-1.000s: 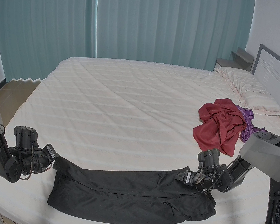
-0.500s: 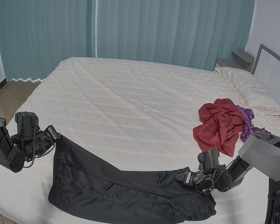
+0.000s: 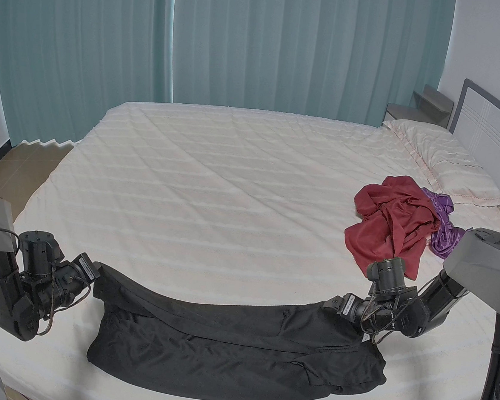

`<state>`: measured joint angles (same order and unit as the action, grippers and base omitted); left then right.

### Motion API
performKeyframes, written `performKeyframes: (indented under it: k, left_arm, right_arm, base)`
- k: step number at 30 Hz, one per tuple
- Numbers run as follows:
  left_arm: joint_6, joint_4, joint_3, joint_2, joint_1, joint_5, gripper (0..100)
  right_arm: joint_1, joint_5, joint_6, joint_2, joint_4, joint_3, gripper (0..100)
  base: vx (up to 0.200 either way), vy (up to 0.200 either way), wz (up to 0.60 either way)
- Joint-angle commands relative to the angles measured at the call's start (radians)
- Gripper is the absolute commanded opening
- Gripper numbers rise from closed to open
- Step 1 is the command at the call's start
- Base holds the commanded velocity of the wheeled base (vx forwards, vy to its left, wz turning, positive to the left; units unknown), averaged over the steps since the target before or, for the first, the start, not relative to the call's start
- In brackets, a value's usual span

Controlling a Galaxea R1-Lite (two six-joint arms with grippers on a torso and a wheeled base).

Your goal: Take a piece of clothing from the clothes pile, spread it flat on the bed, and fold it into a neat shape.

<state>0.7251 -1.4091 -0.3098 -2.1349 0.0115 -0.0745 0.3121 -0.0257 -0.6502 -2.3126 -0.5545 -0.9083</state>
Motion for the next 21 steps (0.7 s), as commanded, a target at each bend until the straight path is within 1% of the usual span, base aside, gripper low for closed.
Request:
performKeyframes:
  k: [1, 4, 8, 9, 11, 21]
  left_arm:
    - [-0.01, -0.011, 0.035, -0.03, 0.004, -0.001, 0]
    - [-0.01, -0.011, 0.037, -0.03, 0.004, -0.001, 0]
    - [-0.01, -0.011, 0.038, -0.026, 0.002, 0.001, 0]
    - [-0.01, -0.011, 0.038, -0.025, 0.002, 0.001, 0]
    - [-0.01, -0.011, 0.04, -0.023, 0.002, 0.001, 0]
    - [-0.01, -0.011, 0.046, -0.02, 0.002, 0.001, 0]
  right_arm:
    - [-0.016, 0.003, -0.046, 0.073, -0.007, 0.055, 100]
    - [-0.016, 0.003, -0.069, 0.076, -0.01, 0.089, 100]
    - [-0.016, 0.003, -0.078, 0.068, -0.01, 0.109, 100]
    - [-0.01, 0.003, -0.1, 0.062, -0.01, 0.117, 100]
    - [-0.007, 0.004, -0.117, 0.061, -0.01, 0.117, 100]
    - [0.01, 0.003, -0.128, 0.018, -0.012, 0.117, 100]
  base:
    - [0.0, 0.0, 0.0]
    - [0.0, 0.0, 0.0]
    - [0.0, 0.0, 0.0]
    - [0.0, 0.0, 0.0]
    - [0.0, 0.0, 0.0]
    - [0.0, 0.0, 0.0]
